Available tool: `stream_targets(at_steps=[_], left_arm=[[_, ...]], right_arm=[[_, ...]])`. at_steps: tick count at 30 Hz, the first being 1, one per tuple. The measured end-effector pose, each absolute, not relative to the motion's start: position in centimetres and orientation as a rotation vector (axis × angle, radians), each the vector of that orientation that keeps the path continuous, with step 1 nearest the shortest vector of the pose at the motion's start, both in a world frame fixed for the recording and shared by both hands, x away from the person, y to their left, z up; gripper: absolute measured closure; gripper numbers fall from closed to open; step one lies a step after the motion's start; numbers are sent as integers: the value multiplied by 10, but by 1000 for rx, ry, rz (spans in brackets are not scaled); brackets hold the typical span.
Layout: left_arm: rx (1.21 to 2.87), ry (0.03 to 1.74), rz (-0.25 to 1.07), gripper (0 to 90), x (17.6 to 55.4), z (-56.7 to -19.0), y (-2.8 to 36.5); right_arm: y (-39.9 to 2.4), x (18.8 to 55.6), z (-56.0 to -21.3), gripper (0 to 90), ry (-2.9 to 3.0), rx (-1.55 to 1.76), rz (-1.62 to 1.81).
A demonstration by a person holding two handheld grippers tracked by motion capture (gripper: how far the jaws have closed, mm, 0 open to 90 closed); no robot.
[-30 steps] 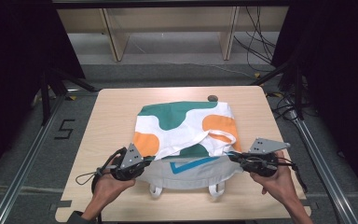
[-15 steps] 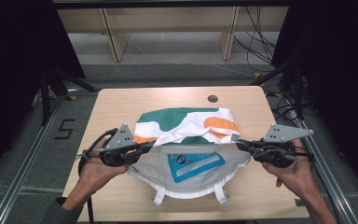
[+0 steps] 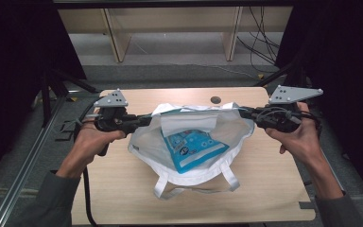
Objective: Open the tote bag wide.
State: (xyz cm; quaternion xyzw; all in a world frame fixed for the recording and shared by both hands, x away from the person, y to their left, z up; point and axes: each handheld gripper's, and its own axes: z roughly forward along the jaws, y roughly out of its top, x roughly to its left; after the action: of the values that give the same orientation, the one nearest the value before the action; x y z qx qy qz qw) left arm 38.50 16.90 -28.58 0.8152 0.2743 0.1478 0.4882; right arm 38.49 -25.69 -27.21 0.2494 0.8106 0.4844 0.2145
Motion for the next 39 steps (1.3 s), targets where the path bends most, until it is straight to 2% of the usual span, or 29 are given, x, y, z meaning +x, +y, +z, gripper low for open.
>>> stream_targets(at_steps=[13, 17, 27, 28, 39], left_arm=[[1975, 623, 384, 867, 379, -243, 169], [1963, 624, 348, 866, 387, -236, 169], [1873, 777, 276, 865, 457, -251, 169], [1865, 805, 273, 865, 469, -256, 171], [1929, 893, 277, 863, 509, -293, 162]], right_arm=[[-263, 375, -245, 882, 2217, 672, 1429], [-268, 375, -237, 883, 2209, 683, 1476], [-264, 428, -241, 884, 2167, 805, 1497], [-262, 442, -245, 884, 2167, 831, 1495], [-251, 495, -282, 885, 2226, 987, 1347]])
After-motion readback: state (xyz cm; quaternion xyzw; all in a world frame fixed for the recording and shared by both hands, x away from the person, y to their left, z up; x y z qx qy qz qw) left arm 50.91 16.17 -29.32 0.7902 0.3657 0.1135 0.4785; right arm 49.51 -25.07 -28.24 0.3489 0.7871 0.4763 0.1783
